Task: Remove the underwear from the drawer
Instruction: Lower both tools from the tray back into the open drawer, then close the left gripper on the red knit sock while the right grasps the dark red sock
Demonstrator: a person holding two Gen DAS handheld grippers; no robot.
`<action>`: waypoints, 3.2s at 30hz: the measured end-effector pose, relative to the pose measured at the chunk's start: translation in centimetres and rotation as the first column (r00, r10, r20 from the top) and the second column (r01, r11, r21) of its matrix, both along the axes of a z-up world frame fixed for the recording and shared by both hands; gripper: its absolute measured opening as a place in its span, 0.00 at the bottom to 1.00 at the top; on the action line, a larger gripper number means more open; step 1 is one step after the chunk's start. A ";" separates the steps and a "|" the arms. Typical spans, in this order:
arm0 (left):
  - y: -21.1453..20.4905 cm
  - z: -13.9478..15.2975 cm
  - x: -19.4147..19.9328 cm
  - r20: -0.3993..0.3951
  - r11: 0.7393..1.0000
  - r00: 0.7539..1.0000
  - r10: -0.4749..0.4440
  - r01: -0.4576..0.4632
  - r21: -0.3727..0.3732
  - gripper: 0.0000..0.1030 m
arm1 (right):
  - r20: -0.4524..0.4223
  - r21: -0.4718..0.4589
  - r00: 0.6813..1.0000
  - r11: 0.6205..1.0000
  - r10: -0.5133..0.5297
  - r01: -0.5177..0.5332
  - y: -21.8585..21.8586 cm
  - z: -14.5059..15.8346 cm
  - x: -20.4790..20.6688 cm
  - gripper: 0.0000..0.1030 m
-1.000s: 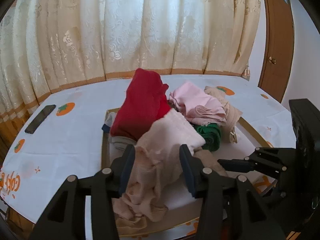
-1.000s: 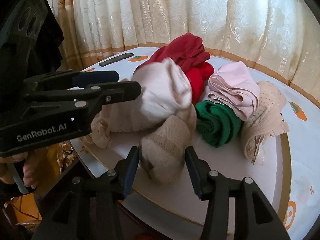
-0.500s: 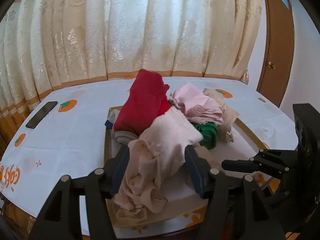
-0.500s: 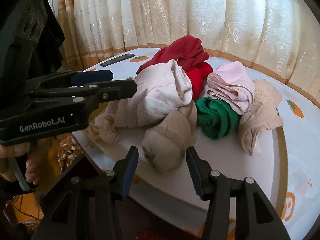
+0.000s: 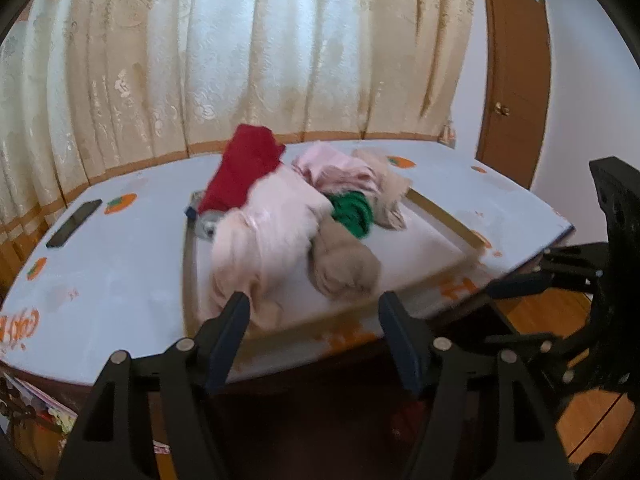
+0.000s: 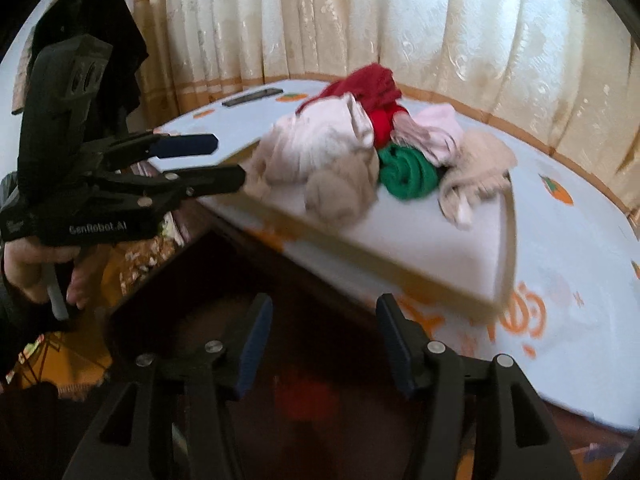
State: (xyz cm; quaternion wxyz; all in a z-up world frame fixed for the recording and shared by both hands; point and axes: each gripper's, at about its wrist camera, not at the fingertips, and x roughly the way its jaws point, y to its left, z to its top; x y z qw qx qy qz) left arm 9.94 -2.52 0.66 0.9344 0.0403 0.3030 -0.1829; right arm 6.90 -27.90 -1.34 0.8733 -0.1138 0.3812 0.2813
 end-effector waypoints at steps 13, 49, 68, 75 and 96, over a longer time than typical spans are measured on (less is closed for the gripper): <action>-3.9 -5.5 -4.1 -0.128 0.984 0.983 -0.131 0.144 0.101 0.69 | -0.168 -0.078 0.985 0.997 -0.021 0.008 -3.7 -6.0 -4.1 0.56; -10.7 -13.7 -2.6 -0.415 0.856 0.869 -0.269 0.413 0.310 0.77 | -0.532 -0.169 0.847 0.981 -0.008 -0.097 -3.1 -16.8 -2.0 0.56; -14.1 -17.0 -0.8 -0.548 0.790 0.779 -0.305 0.528 0.311 0.78 | -0.647 -0.092 0.761 0.987 0.043 -0.134 -2.9 -18.8 -1.5 0.56; -14.6 -17.7 -0.2 -0.566 0.790 0.772 -0.289 0.526 0.314 0.78 | -0.642 -0.087 0.765 0.986 0.053 -0.141 -2.8 -18.9 -1.9 0.53; -14.4 -18.5 -0.6 -0.623 0.768 0.712 -0.325 0.583 0.265 0.33 | -0.583 -0.076 0.811 0.989 0.057 -0.124 -2.8 -18.2 -3.3 0.29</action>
